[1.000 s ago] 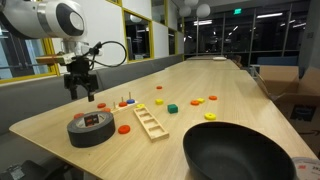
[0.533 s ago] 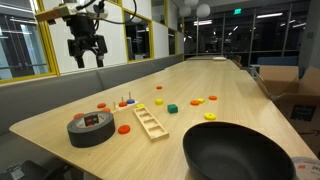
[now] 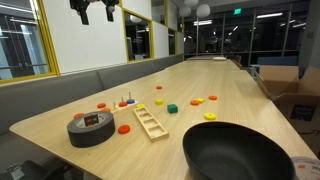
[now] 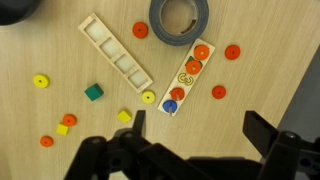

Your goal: Remove the red ring from the left side of the wooden board and put it on the table

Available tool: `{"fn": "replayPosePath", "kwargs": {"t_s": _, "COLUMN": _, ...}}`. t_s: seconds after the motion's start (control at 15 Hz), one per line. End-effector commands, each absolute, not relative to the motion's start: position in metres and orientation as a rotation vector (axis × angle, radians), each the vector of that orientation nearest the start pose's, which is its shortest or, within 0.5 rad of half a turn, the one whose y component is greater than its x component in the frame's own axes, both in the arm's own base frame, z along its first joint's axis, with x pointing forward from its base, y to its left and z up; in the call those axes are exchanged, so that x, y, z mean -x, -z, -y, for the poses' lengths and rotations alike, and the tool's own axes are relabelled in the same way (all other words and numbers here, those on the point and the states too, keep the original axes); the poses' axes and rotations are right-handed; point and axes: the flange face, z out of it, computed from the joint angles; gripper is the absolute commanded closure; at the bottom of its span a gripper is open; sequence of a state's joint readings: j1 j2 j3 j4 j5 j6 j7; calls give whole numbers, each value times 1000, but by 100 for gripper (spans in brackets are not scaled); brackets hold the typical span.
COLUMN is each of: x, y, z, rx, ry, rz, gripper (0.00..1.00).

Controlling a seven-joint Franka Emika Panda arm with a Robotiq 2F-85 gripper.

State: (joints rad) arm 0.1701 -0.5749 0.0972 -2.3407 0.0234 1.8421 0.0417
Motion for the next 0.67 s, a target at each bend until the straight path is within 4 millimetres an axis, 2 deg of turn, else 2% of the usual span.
{"fn": "replayPosePath", "kwargs": {"t_s": 0.0, "x": -356, "y": -590, "z": -75, "rx": 3114, "ry": 109, "rz": 412, "gripper": 0}}
{"fn": "replayPosePath", "kwargs": {"t_s": 0.27, "x": -334, "y": -600, "z": -41, "rx": 3133, "ry": 88, "rz": 352, "gripper": 0}}
{"fn": "replayPosePath", "kwargs": {"t_s": 0.4, "x": -330, "y": -601, "z": -29, "rx": 3146, "ry": 80, "rz": 318, "gripper": 0}}
{"fn": "replayPosePath", "kwargs": {"t_s": 0.53, "x": -325, "y": -603, "z": -21, "rx": 3167, "ry": 87, "rz": 289, "gripper": 0}}
{"fn": "replayPosePath", "kwargs": {"t_s": 0.6, "x": -335, "y": -597, "z": -30, "rx": 3146, "ry": 65, "rz": 291, "gripper": 0}}
